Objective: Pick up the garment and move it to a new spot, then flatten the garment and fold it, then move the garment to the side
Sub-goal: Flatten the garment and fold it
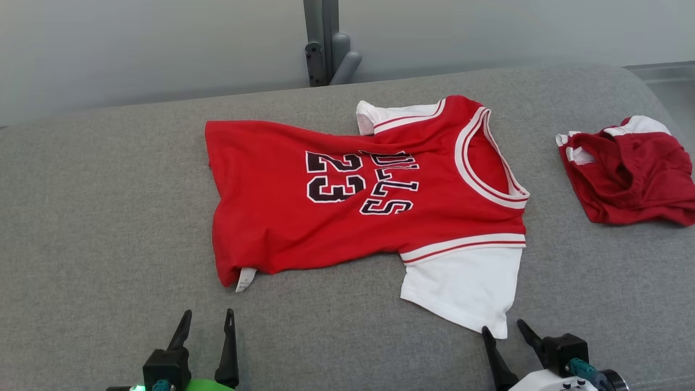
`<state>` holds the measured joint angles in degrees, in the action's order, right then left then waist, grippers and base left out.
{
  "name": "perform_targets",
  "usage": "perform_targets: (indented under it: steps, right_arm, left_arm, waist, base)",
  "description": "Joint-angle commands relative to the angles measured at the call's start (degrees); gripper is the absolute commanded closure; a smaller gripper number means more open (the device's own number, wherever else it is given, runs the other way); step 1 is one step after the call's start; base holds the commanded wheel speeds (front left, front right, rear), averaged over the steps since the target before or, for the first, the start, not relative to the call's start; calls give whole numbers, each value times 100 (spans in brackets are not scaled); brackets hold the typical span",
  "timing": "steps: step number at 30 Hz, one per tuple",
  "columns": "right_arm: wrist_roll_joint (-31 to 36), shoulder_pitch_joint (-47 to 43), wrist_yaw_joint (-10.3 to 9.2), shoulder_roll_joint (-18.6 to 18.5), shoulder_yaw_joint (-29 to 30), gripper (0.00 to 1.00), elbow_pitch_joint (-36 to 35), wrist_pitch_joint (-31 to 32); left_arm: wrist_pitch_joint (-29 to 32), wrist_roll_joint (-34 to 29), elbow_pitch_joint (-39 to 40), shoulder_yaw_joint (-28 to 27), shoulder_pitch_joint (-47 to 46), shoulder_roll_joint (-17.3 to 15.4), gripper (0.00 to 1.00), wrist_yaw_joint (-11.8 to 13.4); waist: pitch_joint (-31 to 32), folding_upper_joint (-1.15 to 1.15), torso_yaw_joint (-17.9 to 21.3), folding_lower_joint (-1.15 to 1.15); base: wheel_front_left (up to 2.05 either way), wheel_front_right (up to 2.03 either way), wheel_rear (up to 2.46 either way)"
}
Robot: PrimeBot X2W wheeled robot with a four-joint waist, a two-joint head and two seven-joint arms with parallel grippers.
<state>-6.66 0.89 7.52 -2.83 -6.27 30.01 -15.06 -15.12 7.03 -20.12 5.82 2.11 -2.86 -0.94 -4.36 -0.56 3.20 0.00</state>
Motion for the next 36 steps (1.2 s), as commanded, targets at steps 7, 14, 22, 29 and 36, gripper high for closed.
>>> perform_targets:
  steps: [7, 14, 22, 29, 36]
  right_arm:
    - [-17, 261, -6, -16, -237, 45, 483, 1]
    - [-16, 420, -10, -29, -218, 100, 609, 17]
    - [69, 535, -16, -36, -156, 100, 362, 11]
    - [52, 591, -15, -35, -176, 100, 194, 4]
    - [-7, 616, -15, -34, -232, 100, 71, 4]
  left_arm:
    - [0, 12, -17, 59, -221, -13, 0, 25]
    - [0, -3, -102, 2, -392, -13, 0, -4]
    - [0, -29, -374, -162, -657, -13, 0, 26]
    - [0, -55, -551, -246, -902, -14, 0, 95]
    - [0, -86, -538, -405, -990, -14, 0, 176]
  waist:
    - [-226, 56, -51, 0]
    - [-416, 56, -6, 0]
    - [-606, 56, 193, 0]
    - [-782, 56, 335, 0]
    - [-879, 56, 458, 0]
  base:
    - [0, 0, 0]
    - [0, 0, 0]
    - [0, 0, 0]
    - [0, 0, 0]
    - [0, 0, 0]
